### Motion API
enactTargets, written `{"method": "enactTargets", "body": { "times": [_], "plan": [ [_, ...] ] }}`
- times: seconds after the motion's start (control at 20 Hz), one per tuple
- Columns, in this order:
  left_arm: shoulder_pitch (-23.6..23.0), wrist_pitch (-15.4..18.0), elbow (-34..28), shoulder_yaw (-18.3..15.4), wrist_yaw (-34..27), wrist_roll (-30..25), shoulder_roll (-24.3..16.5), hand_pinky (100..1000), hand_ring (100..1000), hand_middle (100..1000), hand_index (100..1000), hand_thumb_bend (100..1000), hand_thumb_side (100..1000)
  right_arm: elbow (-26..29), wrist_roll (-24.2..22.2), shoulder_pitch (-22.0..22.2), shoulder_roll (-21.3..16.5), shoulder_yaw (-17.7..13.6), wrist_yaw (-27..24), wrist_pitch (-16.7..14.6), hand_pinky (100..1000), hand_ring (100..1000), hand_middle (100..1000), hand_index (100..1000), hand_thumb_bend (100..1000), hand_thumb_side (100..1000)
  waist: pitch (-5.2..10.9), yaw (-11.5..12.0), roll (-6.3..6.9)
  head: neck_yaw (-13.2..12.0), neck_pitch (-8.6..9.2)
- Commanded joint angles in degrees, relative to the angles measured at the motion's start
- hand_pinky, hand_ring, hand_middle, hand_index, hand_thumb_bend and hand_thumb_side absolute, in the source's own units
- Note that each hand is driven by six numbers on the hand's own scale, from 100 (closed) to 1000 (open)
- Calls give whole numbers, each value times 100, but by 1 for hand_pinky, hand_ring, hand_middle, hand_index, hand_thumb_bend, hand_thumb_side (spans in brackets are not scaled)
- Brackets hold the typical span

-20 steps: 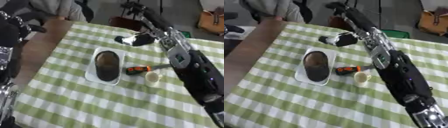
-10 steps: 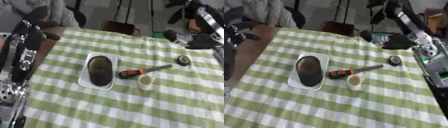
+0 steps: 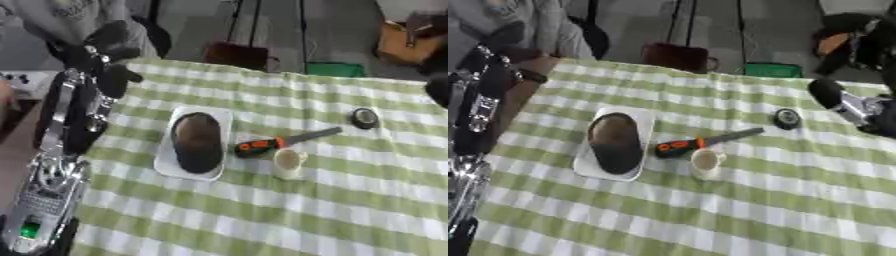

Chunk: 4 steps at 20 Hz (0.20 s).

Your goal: Pick up objects on the table and place them in the box.

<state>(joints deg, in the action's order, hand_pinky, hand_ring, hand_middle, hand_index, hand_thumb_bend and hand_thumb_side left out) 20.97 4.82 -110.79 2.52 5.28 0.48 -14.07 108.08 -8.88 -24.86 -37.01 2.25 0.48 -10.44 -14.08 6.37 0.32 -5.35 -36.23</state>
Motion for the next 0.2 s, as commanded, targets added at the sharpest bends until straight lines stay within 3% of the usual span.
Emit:
{"method": "enactTargets", "body": {
  "times": [0.05,0.2],
  "plan": [
    [15,0,-55,-81,70,44,-118,619,777,898,841,621,710,216,15,63,-166,-158,-32,9,534,549,723,857,610,526,90,-11,12,-33,7],
    [15,-5,-76,-86,78,50,-118,618,776,897,841,623,709,249,0,121,-165,-189,-10,12,533,548,721,852,609,524,83,-16,16,-33,5]
  ]
}}
